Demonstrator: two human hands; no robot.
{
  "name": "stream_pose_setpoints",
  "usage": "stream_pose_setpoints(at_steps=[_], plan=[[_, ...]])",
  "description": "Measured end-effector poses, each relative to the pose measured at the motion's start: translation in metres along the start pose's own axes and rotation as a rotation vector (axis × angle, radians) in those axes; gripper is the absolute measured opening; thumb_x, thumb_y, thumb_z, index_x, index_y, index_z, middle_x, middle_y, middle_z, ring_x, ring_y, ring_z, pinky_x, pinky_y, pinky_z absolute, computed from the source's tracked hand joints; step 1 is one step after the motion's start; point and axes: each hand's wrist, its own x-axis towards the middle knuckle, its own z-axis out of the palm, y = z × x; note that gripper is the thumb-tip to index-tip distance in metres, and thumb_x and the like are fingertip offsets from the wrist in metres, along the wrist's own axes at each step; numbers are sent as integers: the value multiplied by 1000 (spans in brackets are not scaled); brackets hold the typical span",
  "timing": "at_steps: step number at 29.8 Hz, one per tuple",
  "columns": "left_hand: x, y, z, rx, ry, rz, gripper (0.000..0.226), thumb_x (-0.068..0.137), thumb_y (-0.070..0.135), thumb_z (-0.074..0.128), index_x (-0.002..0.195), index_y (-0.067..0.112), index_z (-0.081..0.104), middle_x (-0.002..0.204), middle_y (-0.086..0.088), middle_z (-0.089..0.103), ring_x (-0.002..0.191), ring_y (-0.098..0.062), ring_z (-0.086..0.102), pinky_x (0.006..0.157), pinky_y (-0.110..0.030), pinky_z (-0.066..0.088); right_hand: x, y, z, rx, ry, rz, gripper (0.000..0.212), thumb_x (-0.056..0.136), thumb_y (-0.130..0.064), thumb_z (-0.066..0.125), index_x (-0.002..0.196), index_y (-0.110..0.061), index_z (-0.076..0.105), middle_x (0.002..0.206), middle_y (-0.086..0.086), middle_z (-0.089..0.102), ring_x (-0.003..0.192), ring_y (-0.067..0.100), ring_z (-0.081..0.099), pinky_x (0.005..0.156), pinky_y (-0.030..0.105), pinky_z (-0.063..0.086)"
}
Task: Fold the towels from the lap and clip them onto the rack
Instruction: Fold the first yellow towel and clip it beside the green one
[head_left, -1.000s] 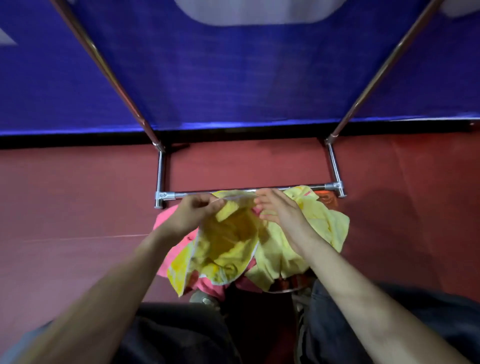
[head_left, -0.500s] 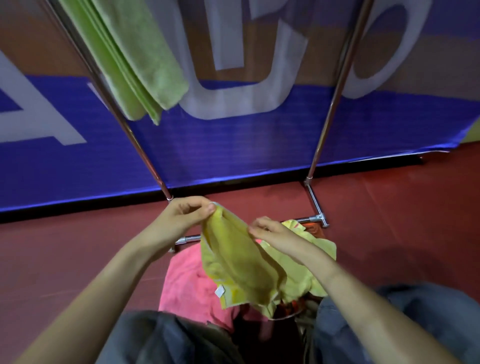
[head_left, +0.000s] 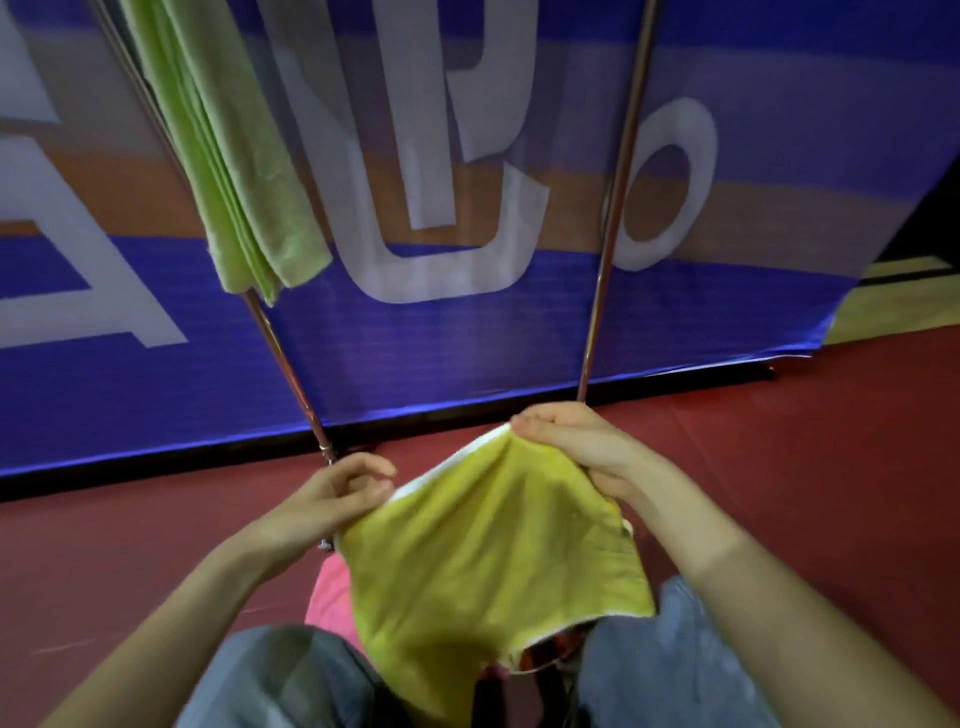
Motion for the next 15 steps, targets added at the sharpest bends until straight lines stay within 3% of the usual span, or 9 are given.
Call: stream_pose_setpoints(at_steps=[2,5,8,10,11,13,15], plan=[[0,14,24,4,-127,-18,71,41,68,75,96,25,62,87,6,66,77,-2,61,65,-10,47,-5,-23,17,-40,-85,-35,21,87,-16,56,66,-13,60,47,-8,61,44,0,54,47,13,45],[3,43,51,35,-213,28,72,40,71,74,93,24,66,85,12,73,84,-3,66,70,-16,52,-13,-51,34,-131,-139,-53,20,85,-18,59,65,-14,61,46,-10,58,45,-1,52,47,13,44],[2,66,58,38,-176,97,53,51,56,77,82,14,71,77,5,74,77,-9,67,70,-18,54,-24,-67,38,-182,-102,-76,18,83,-21,62,66,-17,63,52,-10,61,52,1,56,52,14,47],[-1,77,60,20,-150,150,14,73,29,70,76,16,72,71,7,73,71,-4,66,67,-14,52,-29,-68,34,-189,-73,-110,13,82,-24,63,70,-20,66,65,-9,65,65,4,60,64,18,48],[-2,79,61,10,-118,176,9,81,15,64,76,16,71,68,8,72,67,-1,65,66,-13,52,-32,-65,32,-181,-62,-124,9,81,-25,63,74,-21,67,72,-7,66,72,6,61,70,20,48],[-7,84,62,-4,-41,221,22,83,3,56,74,16,72,64,8,72,63,-2,64,64,-14,52,-41,-56,27,-127,-63,-127,13,77,-31,64,83,-20,67,83,-3,67,79,9,62,76,22,48],[-10,85,62,-35,27,224,26,82,4,55,67,15,74,63,5,72,61,-4,64,62,-15,53,-48,-39,21,-65,-80,-79,30,69,-39,66,86,-15,66,83,0,67,77,11,61,72,23,47]])
